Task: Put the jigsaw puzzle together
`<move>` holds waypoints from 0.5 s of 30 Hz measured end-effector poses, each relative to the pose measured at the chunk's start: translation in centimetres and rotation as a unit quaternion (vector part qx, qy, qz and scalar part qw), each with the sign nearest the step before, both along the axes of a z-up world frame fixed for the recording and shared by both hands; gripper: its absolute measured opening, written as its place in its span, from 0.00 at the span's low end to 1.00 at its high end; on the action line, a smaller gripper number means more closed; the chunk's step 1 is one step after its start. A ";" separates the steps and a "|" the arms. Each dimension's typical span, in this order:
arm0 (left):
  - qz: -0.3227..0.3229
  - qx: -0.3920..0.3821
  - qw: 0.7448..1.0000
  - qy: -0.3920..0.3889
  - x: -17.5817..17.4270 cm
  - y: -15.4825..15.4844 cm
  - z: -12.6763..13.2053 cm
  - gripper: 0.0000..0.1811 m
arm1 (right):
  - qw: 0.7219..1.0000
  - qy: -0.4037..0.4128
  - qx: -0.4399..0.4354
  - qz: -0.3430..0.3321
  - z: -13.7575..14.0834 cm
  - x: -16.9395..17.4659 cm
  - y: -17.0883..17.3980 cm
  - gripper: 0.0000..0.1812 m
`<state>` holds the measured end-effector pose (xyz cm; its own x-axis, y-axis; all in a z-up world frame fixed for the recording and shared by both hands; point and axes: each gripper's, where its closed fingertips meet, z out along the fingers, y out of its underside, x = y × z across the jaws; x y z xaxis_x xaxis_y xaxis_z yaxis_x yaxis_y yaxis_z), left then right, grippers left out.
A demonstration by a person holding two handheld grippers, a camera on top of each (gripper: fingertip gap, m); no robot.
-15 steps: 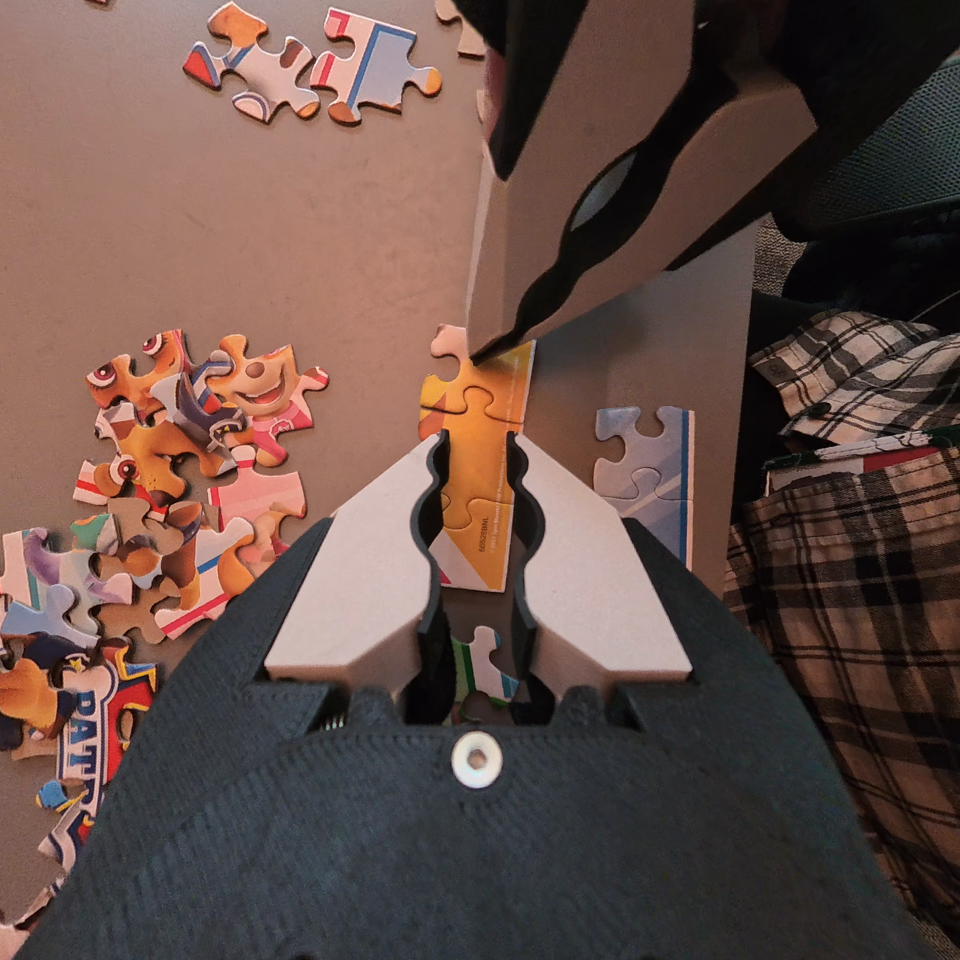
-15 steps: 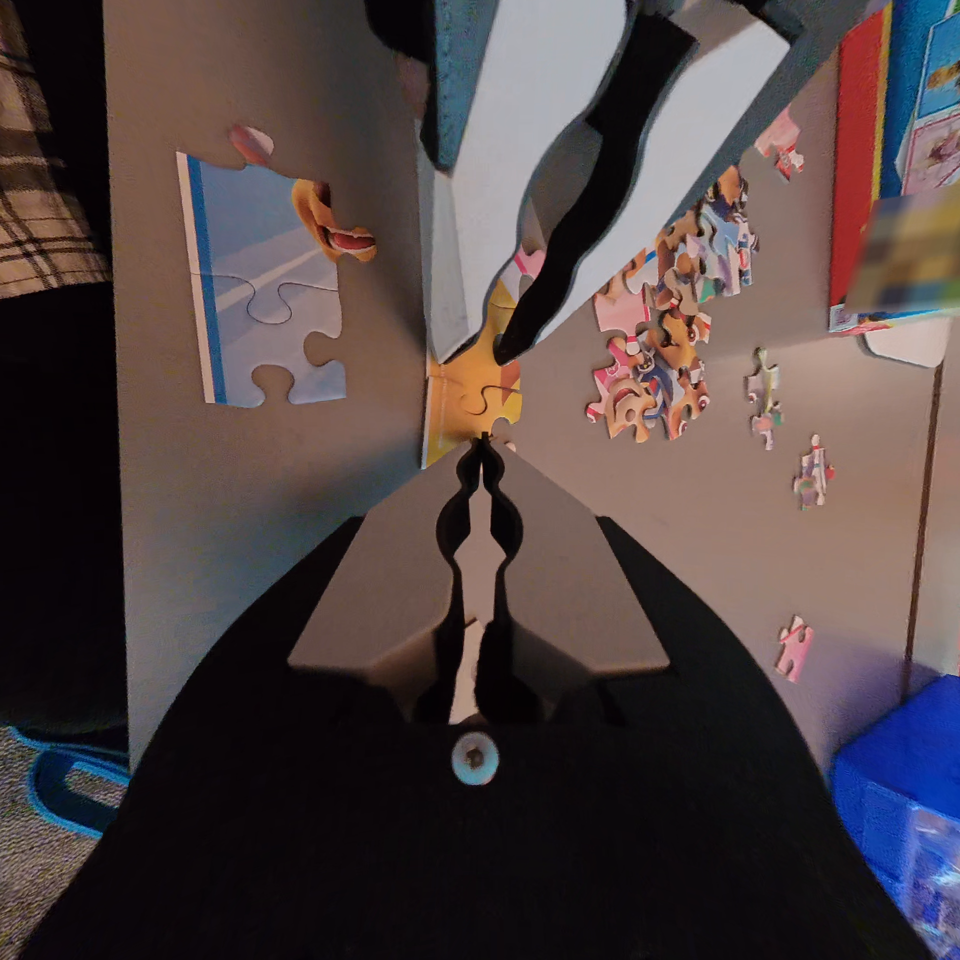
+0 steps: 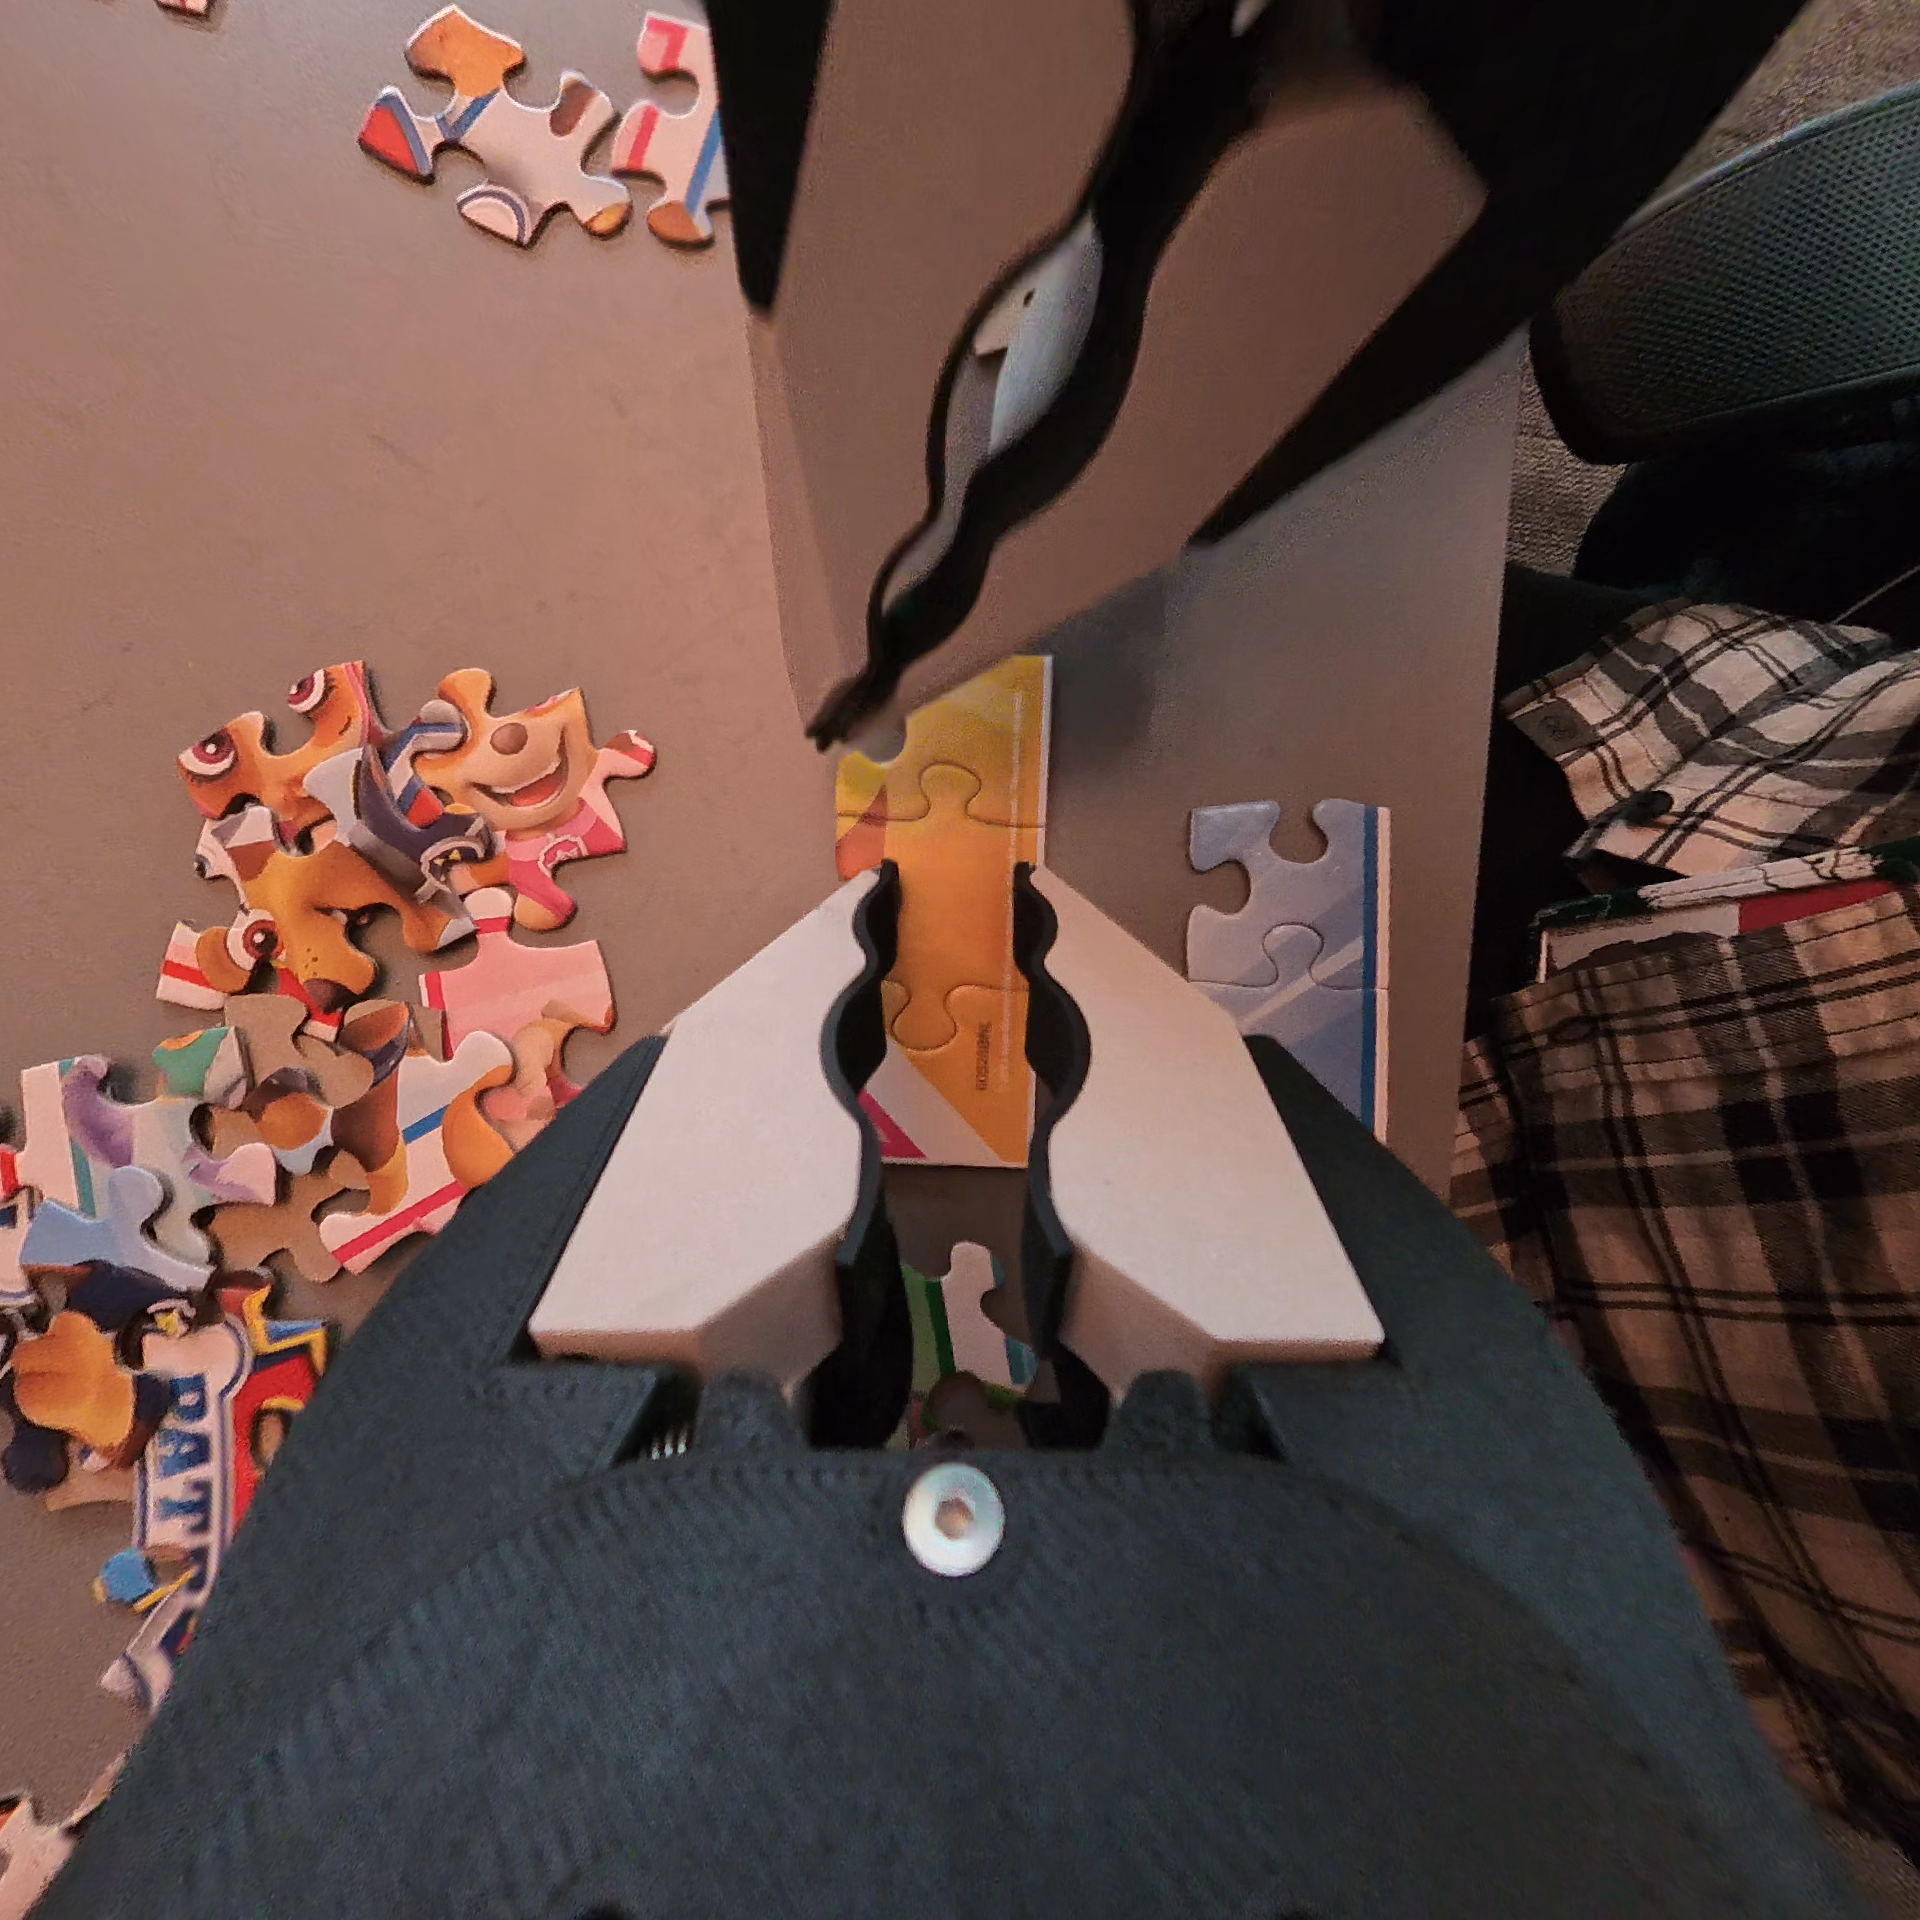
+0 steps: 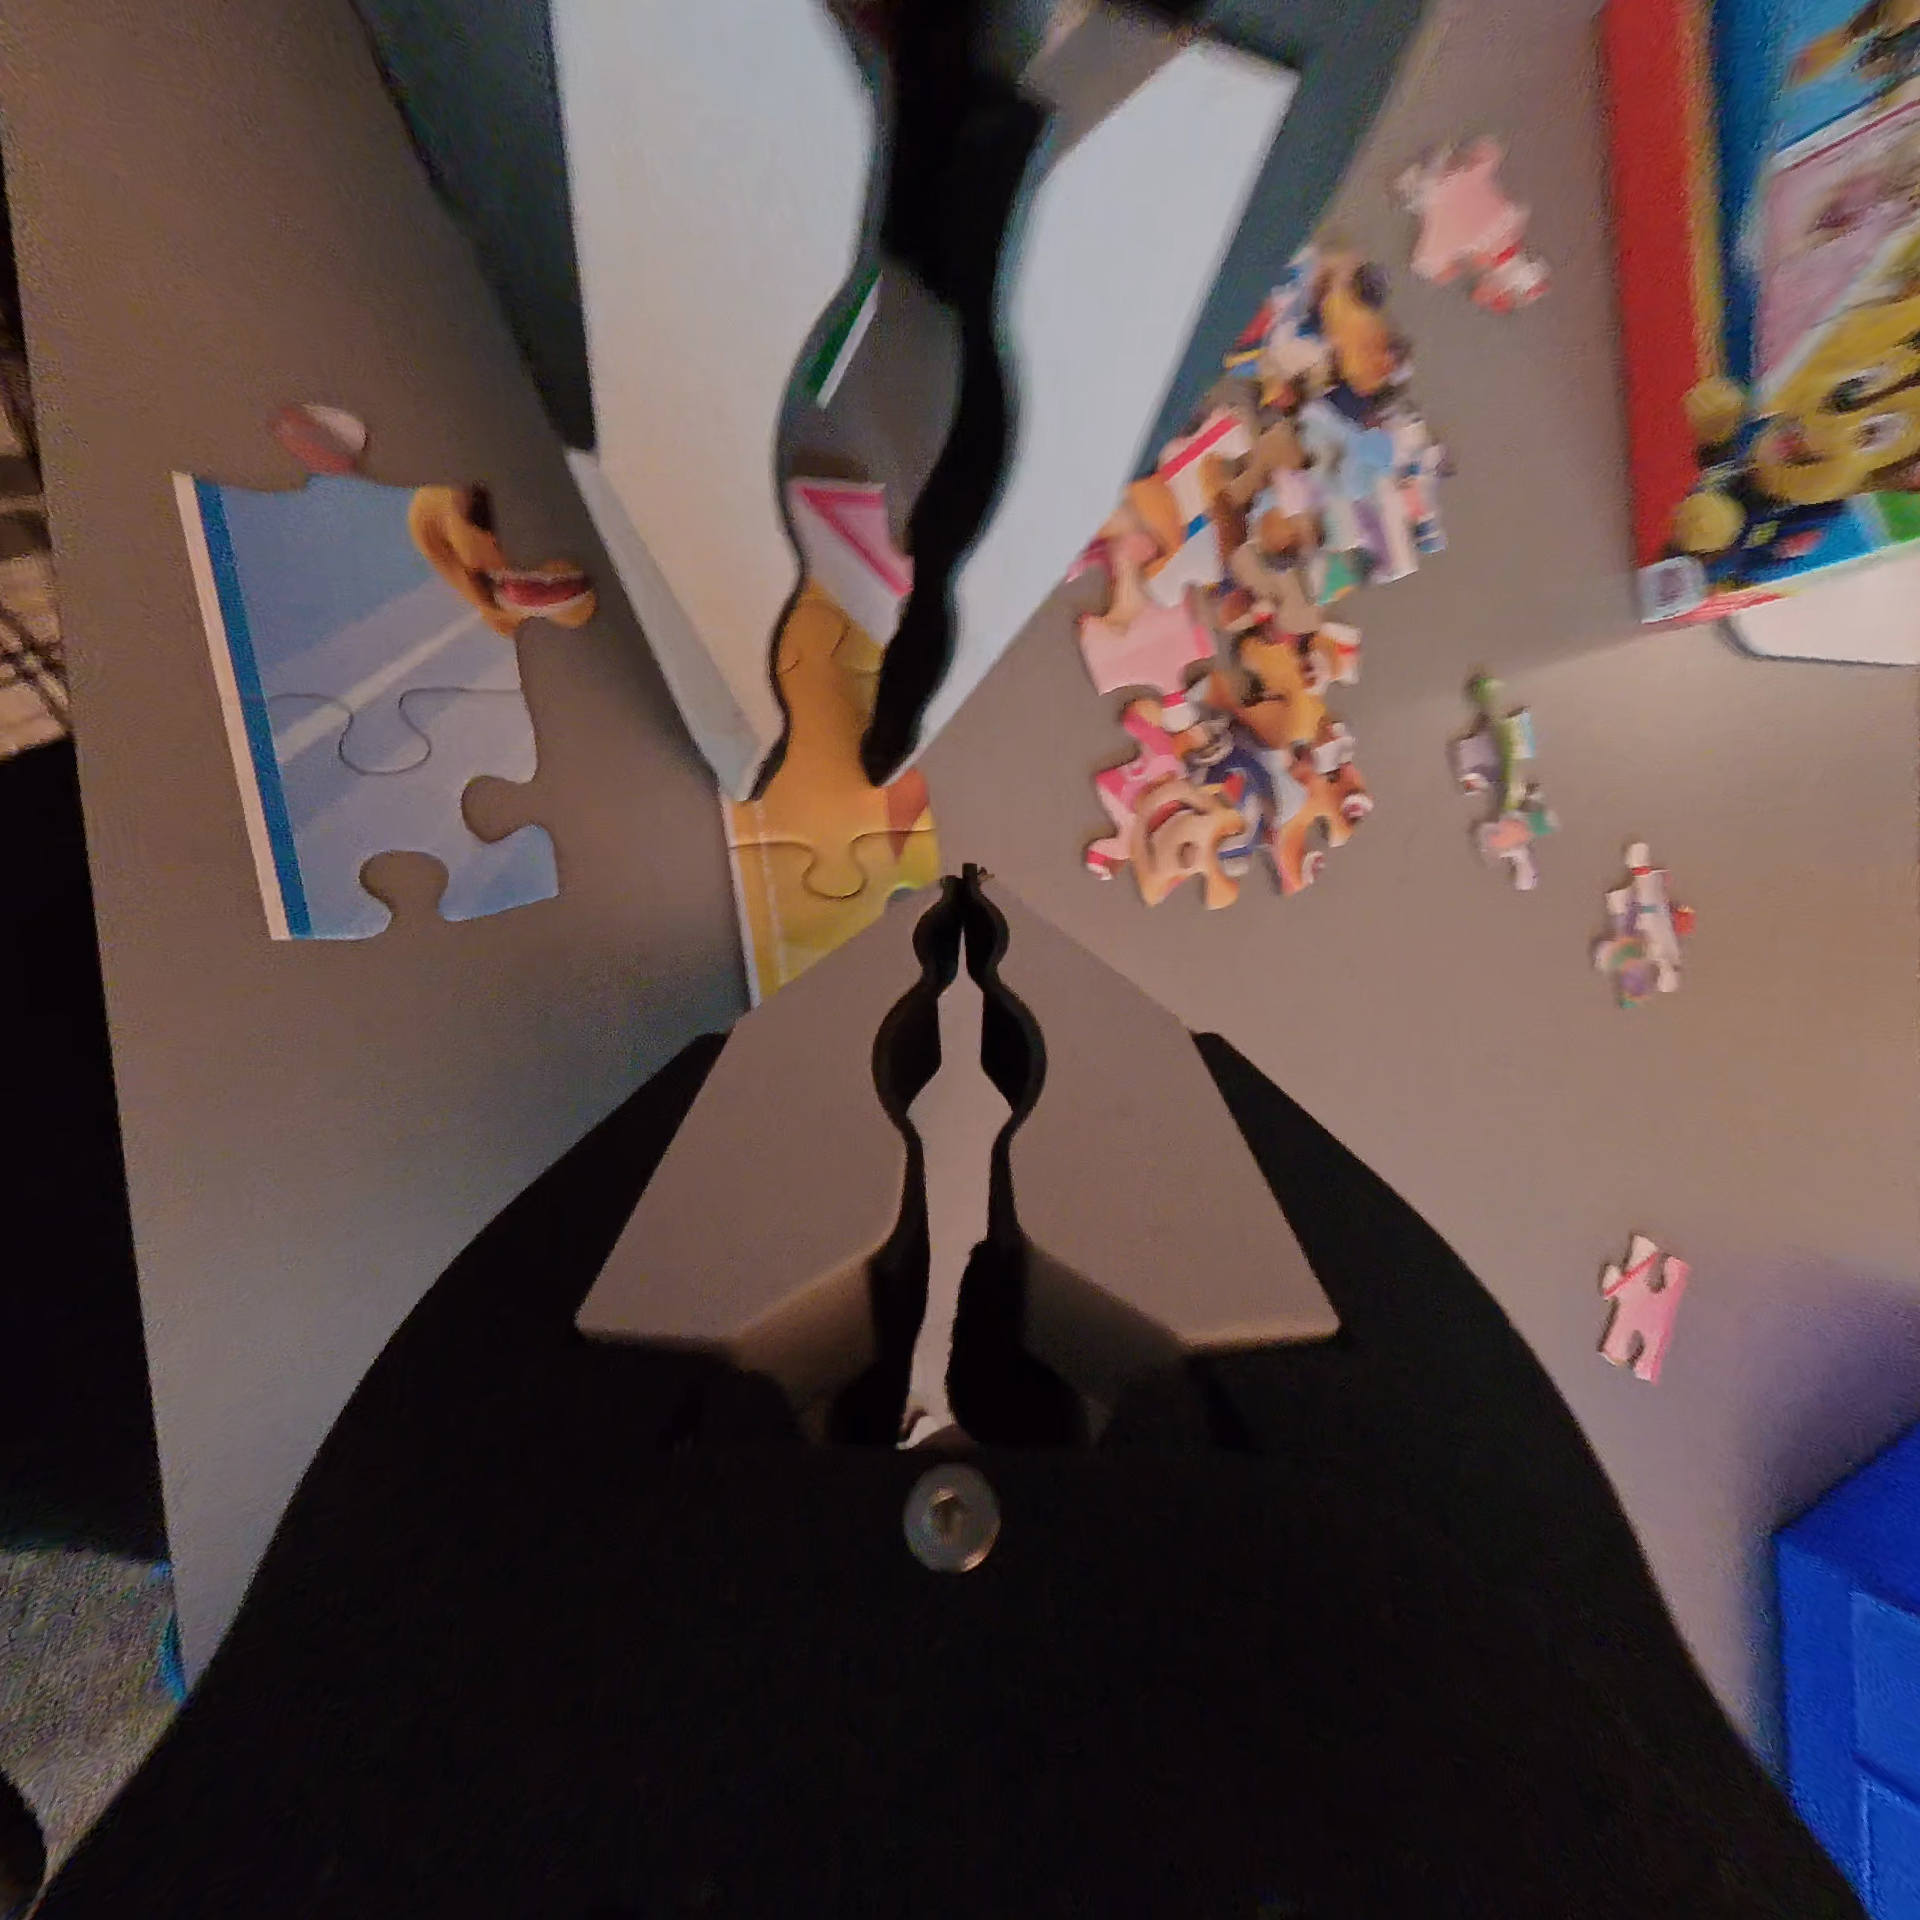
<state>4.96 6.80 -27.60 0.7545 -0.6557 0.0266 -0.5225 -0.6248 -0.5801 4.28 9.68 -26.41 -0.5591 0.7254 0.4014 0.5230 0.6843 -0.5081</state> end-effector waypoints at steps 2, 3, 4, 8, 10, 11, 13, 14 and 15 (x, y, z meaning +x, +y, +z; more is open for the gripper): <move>0.011 0.009 1.000 -0.001 -0.7 -0.1 0.6 0.13 | 0.999 0.029 -0.028 -0.011 1.8 0.2 0.2 0.00; 0.014 0.013 1.000 -0.015 -0.8 -0.4 1.3 0.13 | 0.998 0.043 -0.036 -0.018 2.7 0.4 0.5 0.00; 0.019 0.020 0.999 -0.022 -1.2 -0.7 2.1 0.14 | 0.997 0.054 -0.040 -0.023 3.3 0.7 0.8 0.00; 0.070 0.046 0.997 0.003 -5.3 -3.0 4.9 0.15 | 0.997 0.049 -0.022 -0.048 3.5 2.8 1.7 0.05; 0.103 0.052 0.993 0.019 -7.7 -4.8 5.8 0.15 | 0.997 0.058 -0.008 -0.051 3.7 3.5 1.7 0.03; 0.119 0.052 0.991 0.025 -8.8 -5.8 6.1 0.15 | 0.997 0.060 -0.012 -0.050 3.7 3.8 1.3 0.03; 0.151 0.049 0.987 0.039 -11.0 -7.9 6.3 0.15 | 0.997 0.059 -0.012 -0.049 3.5 4.3 0.8 0.03; 0.166 0.046 0.984 0.044 -12.0 -9.0 6.3 0.15 | 0.997 0.056 -0.007 -0.051 3.3 4.6 0.7 0.04; 0.182 0.041 0.981 0.047 -13.0 -10.2 6.2 0.15 | 0.997 0.053 -0.003 -0.054 3.1 4.8 0.7 0.05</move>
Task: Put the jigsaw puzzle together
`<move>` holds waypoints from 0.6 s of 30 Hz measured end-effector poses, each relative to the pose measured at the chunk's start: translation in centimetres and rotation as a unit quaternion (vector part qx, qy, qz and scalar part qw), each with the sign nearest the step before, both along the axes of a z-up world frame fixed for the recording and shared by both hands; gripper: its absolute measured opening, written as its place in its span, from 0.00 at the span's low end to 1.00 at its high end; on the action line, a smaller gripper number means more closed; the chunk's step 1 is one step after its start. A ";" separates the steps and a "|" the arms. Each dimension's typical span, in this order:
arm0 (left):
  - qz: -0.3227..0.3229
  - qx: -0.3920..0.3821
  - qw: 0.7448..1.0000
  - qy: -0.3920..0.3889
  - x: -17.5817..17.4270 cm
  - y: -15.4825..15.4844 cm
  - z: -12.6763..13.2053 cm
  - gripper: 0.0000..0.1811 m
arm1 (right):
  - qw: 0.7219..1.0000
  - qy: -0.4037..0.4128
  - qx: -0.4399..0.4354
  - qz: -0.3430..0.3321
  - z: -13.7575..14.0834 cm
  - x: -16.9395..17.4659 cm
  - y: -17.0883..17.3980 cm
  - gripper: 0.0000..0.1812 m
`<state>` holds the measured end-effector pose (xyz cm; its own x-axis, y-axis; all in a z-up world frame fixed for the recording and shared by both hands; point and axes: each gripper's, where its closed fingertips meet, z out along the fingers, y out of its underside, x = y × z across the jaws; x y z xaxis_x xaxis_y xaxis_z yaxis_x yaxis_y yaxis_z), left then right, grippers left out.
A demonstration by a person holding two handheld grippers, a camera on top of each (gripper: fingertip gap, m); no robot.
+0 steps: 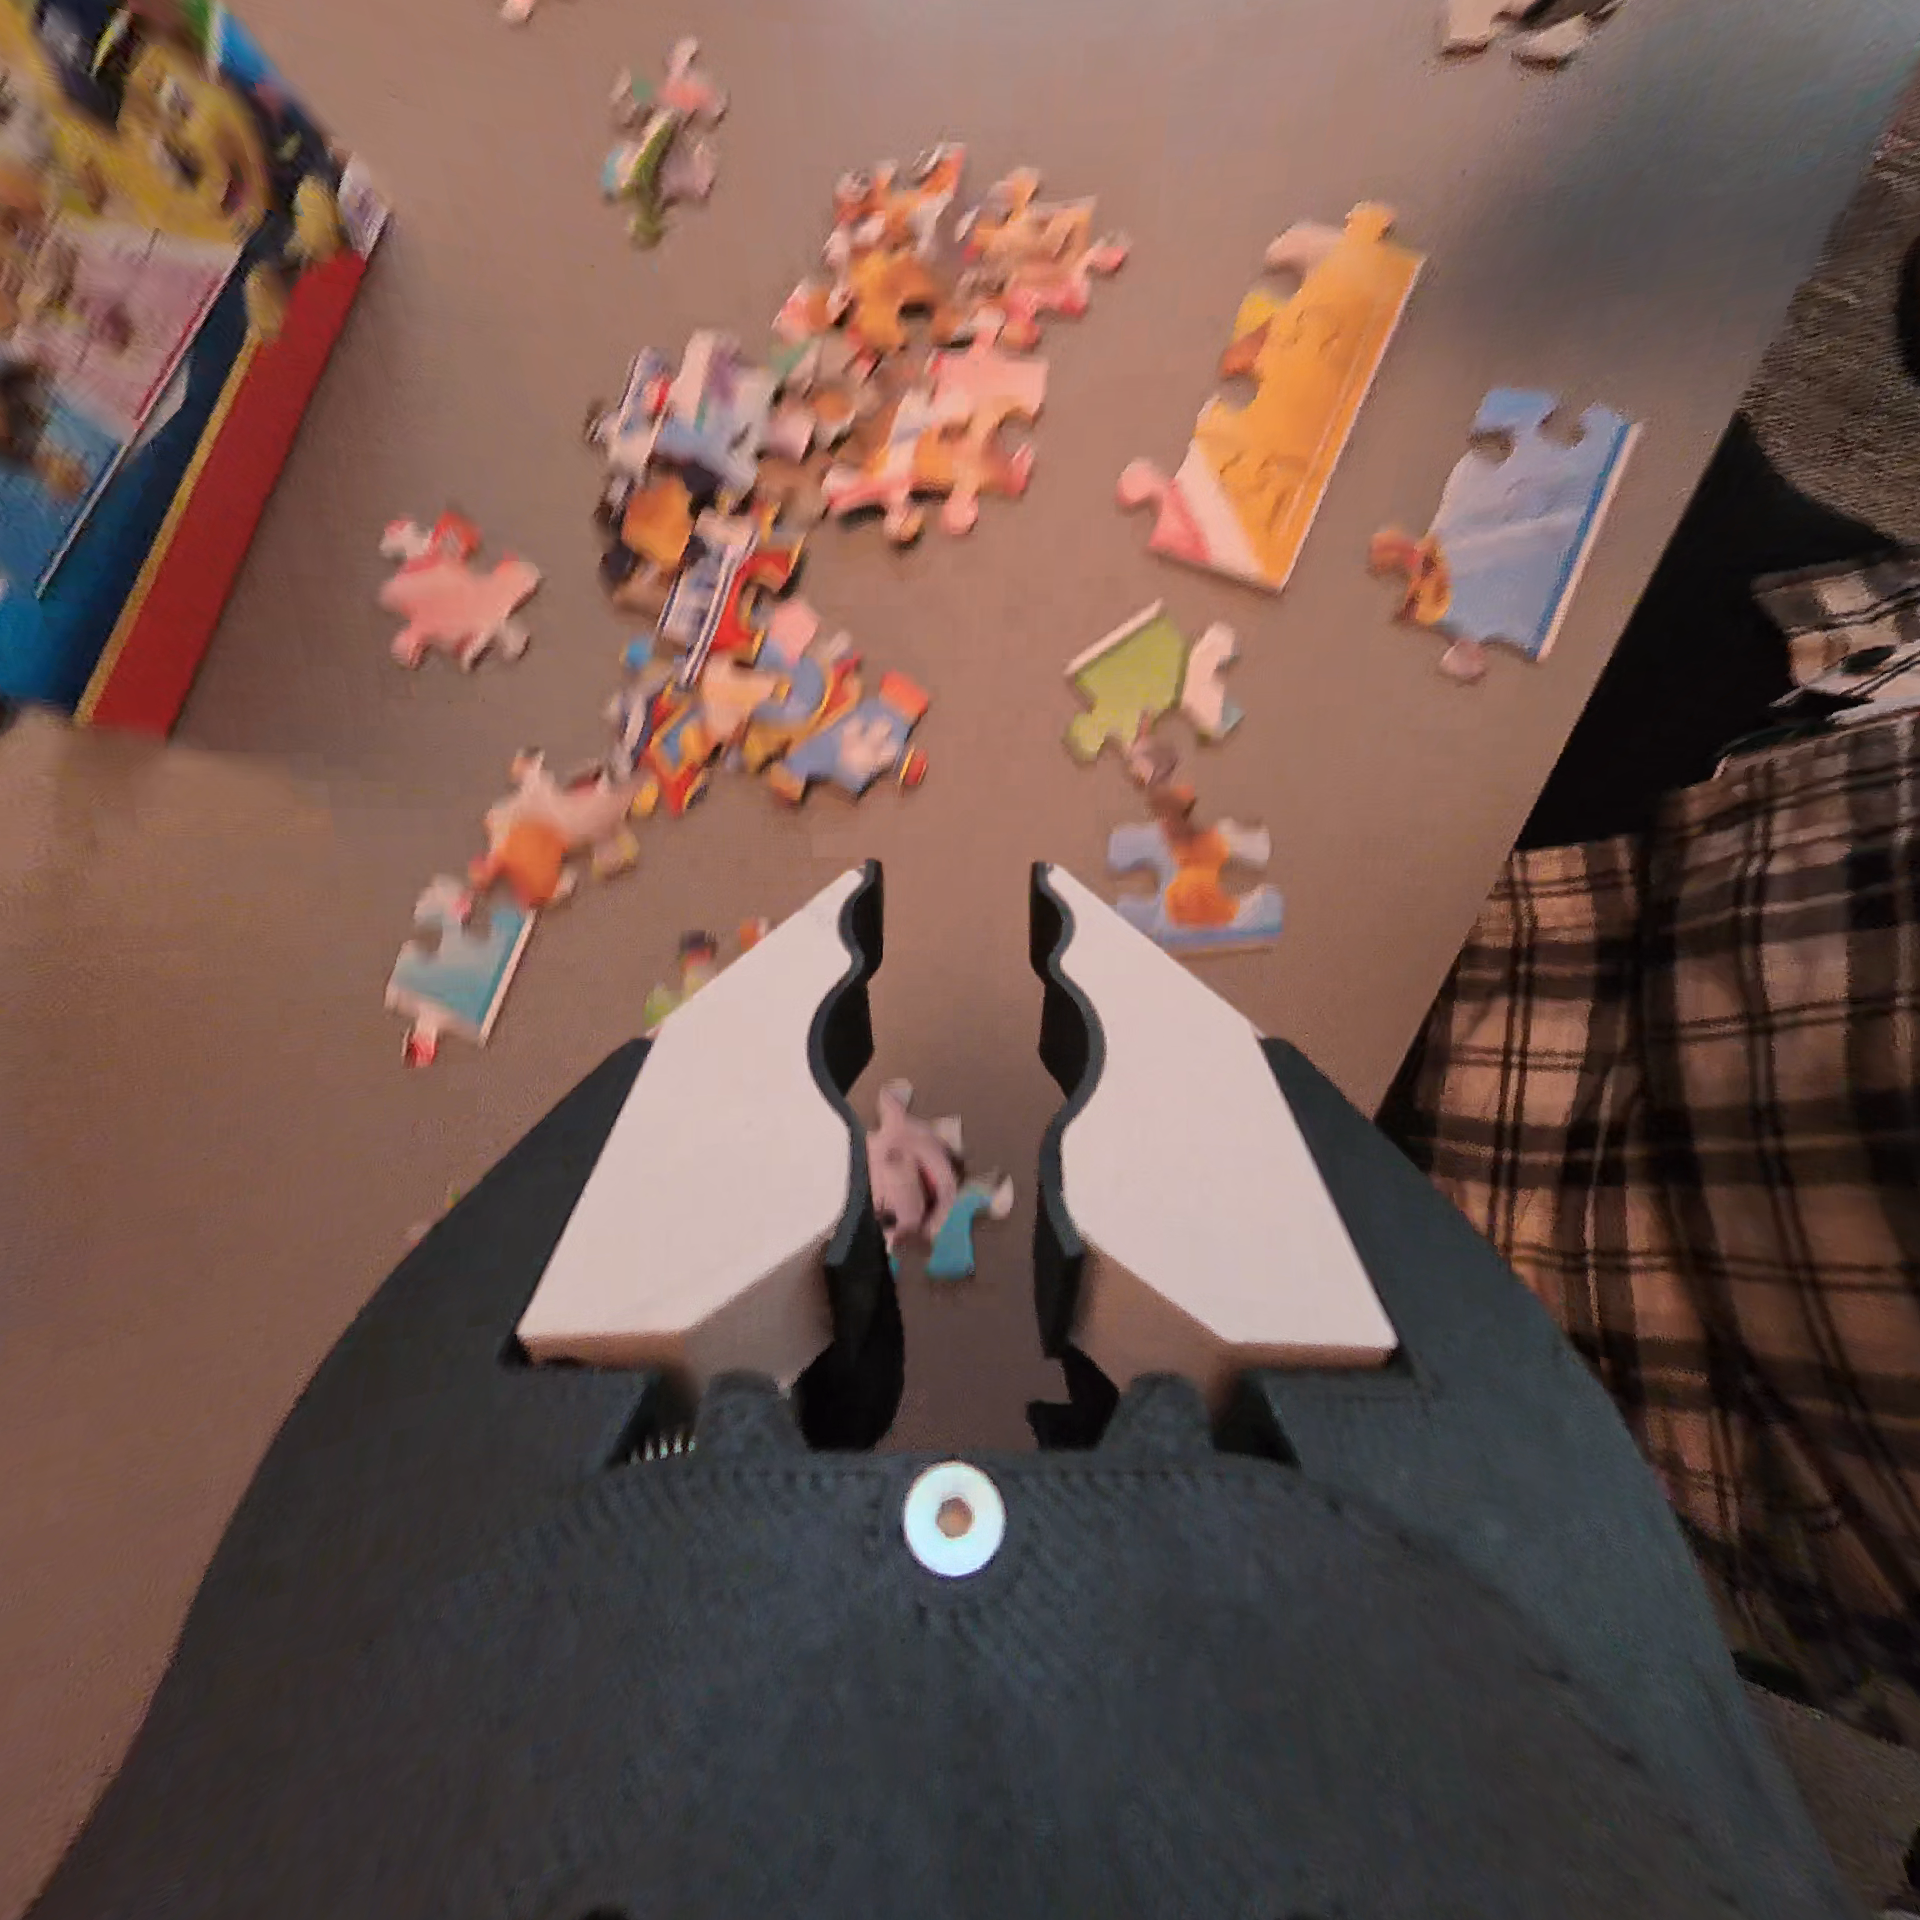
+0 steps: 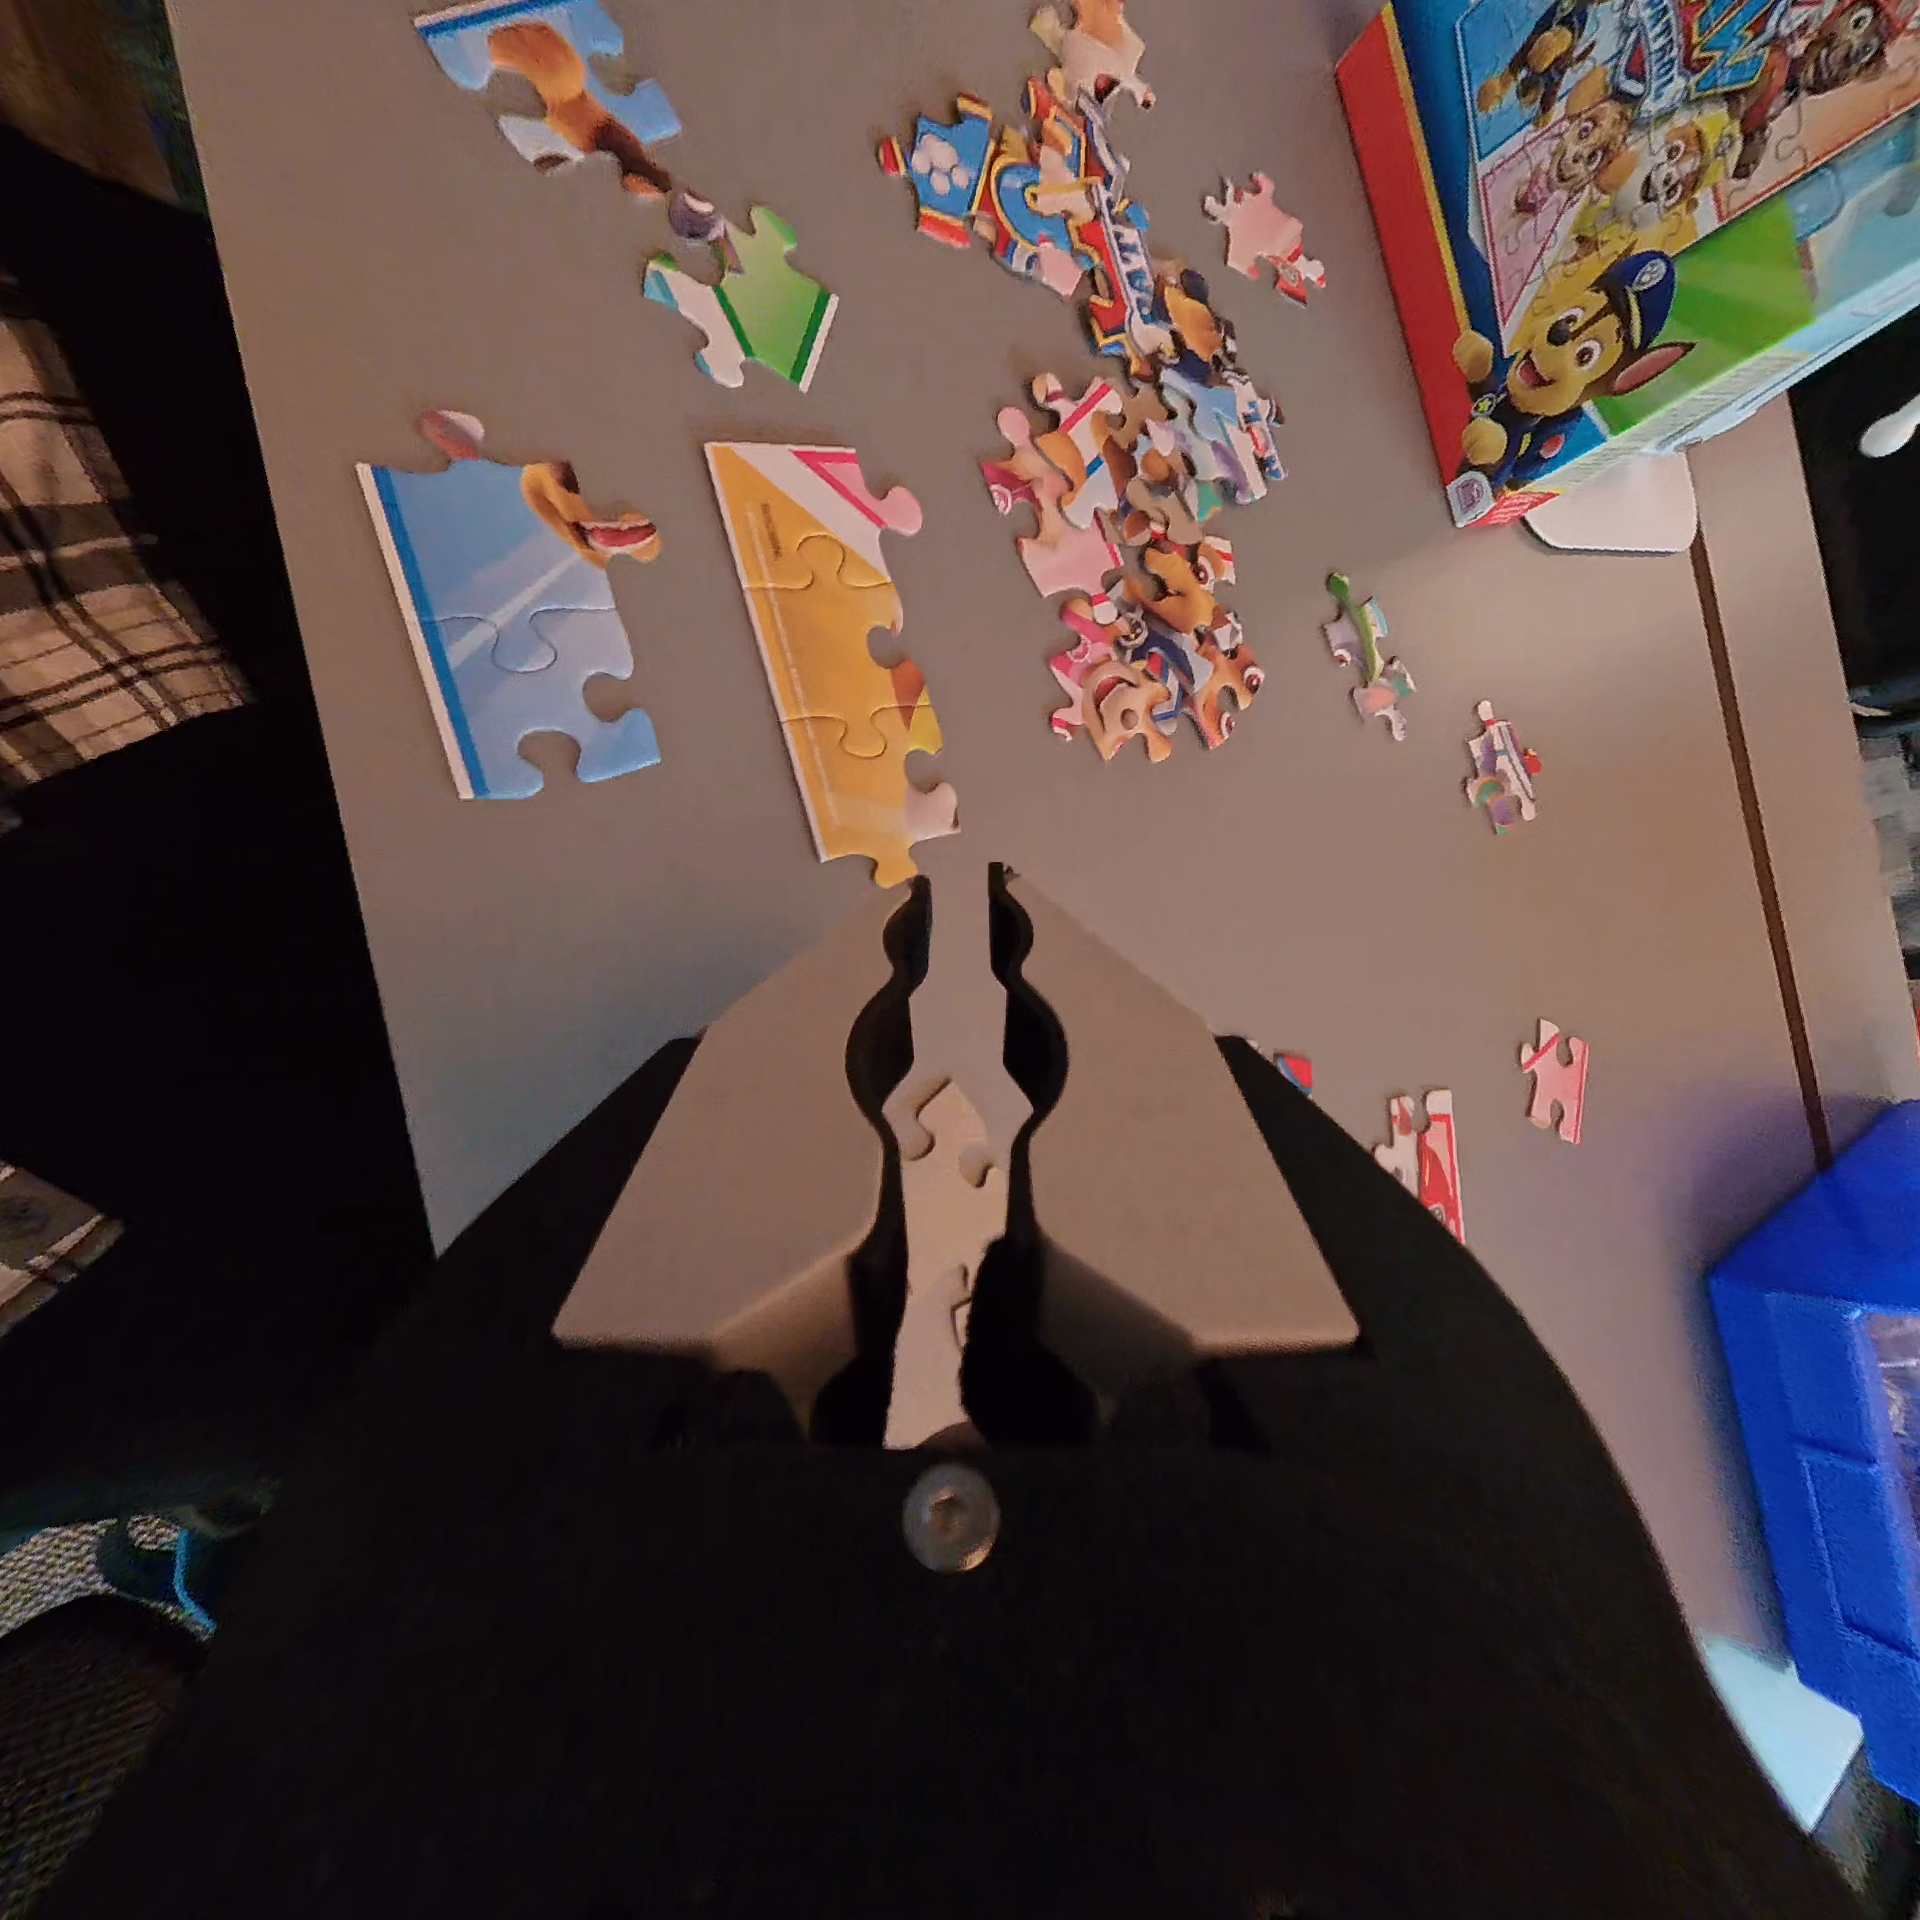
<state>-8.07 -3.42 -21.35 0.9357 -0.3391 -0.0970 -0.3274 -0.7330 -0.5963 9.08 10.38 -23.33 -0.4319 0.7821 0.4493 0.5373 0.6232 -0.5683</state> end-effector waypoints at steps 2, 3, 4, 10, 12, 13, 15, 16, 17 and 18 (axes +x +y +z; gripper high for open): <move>0.035 -0.014 0.999 0.003 -2.0 -2.5 -0.6 0.15 | 1.000 -0.008 -0.002 -0.007 -0.4 0.5 -0.1 0.08; 0.053 -0.023 0.998 0.005 -3.0 -3.8 -1.0 0.16 | 1.000 -0.008 -0.002 -0.009 -0.5 0.6 -0.2 0.08; 0.068 -0.032 0.997 0.007 -3.8 -5.1 -1.4 0.16 | 1.000 -0.002 -0.002 -0.007 -0.4 0.8 -0.4 0.07; 0.131 -0.053 0.990 -0.002 -7.0 -10.1 -3.7 0.20 | 0.999 0.027 -0.036 -0.026 0.5 1.0 -1.1 0.09; 0.146 -0.054 0.988 0.004 -8.0 -10.5 -4.3 0.21 | 0.998 0.027 -0.044 -0.033 0.4 1.0 -1.1 0.11; 0.153 -0.050 0.987 0.011 -8.6 -10.5 -4.3 0.21 | 0.998 0.026 -0.045 -0.036 0.3 1.1 -1.1 0.11; 0.164 -0.035 0.986 0.011 -9.7 -9.9 -4.2 0.21 | 0.998 0.023 -0.045 -0.041 0.0 1.2 -1.1 0.12; 0.165 -0.032 0.986 0.008 -10.1 -9.5 -4.1 0.22 | 0.998 0.022 -0.044 -0.042 -0.1 1.3 -1.1 0.12; 0.165 -0.030 0.986 0.011 -10.4 -9.3 -4.1 0.22 | 0.998 0.022 -0.044 -0.044 -0.1 1.4 -1.1 0.12; 0.163 -0.027 0.986 0.013 -10.7 -8.9 -4.1 0.22 | 0.998 0.021 -0.046 -0.049 -0.2 1.4 -1.0 0.12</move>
